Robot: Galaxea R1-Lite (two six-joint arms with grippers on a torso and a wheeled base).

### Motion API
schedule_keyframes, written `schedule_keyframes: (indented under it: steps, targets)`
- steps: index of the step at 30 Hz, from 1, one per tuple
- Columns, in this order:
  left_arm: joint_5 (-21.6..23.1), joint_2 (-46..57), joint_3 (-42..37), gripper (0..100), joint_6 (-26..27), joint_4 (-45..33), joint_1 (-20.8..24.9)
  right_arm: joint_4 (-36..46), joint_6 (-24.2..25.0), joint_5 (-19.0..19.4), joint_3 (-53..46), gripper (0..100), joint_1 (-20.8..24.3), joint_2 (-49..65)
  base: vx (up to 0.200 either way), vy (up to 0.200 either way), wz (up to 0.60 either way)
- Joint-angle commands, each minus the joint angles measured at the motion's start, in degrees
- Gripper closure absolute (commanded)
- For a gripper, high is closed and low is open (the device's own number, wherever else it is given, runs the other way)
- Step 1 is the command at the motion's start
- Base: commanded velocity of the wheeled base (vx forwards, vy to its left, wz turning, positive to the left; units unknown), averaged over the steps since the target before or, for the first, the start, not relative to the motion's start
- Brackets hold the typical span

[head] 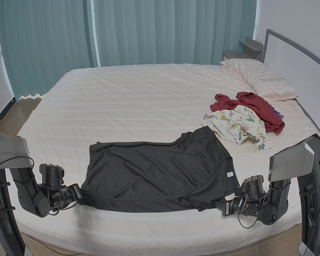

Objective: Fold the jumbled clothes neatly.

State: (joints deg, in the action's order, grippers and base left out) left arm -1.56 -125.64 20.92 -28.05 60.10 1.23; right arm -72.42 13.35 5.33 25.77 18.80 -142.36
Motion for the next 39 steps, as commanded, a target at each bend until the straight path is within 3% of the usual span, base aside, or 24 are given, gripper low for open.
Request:
schedule_keyframes:
  steps: [1,10,13,16,17,18,20,22,30,32,37,39]
  targets:
    - [-0.02,-0.05,0.00,100,-0.07,0.02,0.00,-0.09,0.10,0.39,-1.95,100,-0.17,0.95,0.000,0.000,0.00]
    - [-1.60,-0.05,-0.70,100,0.63,0.63,0.09,-5.27,3.53,1.09,-9.07,100,-0.17,4.11,0.000,0.000,0.00]
    - [-3.98,0.22,-3.52,100,1.07,6.43,0.53,-10.28,3.53,2.67,-17.42,100,-0.08,6.22,0.000,0.000,0.00]
    - [-4.77,0.48,-6.77,100,4.14,10.48,1.05,-12.74,3.53,3.64,-22.34,100,-0.08,7.36,0.000,0.000,0.00]
    - [-6.17,0.04,-10.90,100,10.21,14.34,1.14,-13.97,3.35,4.60,-25.77,100,-0.08,8.24,0.000,0.000,0.00]
    - [-6.35,0.04,-11.25,100,10.65,14.70,1.14,-13.97,3.53,4.60,-25.77,100,0.01,8.33,0.000,0.000,0.00]
    - [-7.14,-0.14,-16.00,100,16.89,19.79,1.23,-12.30,4.05,4.16,-25.77,100,-0.25,9.82,0.000,0.000,0.00]
    - [-7.49,-0.31,-17.40,100,19.09,20.94,1.23,-9.67,3.88,4.08,-25.77,100,0.36,12.20,0.000,0.000,0.00]
    - [-8.11,-1.72,-20.83,100,24.80,21.11,1.23,8.44,3.26,4.16,-25.77,100,4.84,21.69,0.000,0.000,0.00]
    - [-8.20,-1.81,-20.83,100,29.02,17.42,1.23,17.23,3.35,4.16,-25.77,100,7.57,24.76,0.000,0.000,0.00]
    - [-8.20,-1.63,-20.83,100,29.19,16.89,1.23,17.58,3.35,4.08,-25.77,100,7.75,24.76,0.000,0.000,0.00]
    - [-8.28,-1.37,-20.83,100,30.25,10.56,1.93,18.46,3.26,3.55,-25.77,100,8.10,24.32,0.000,0.000,0.00]
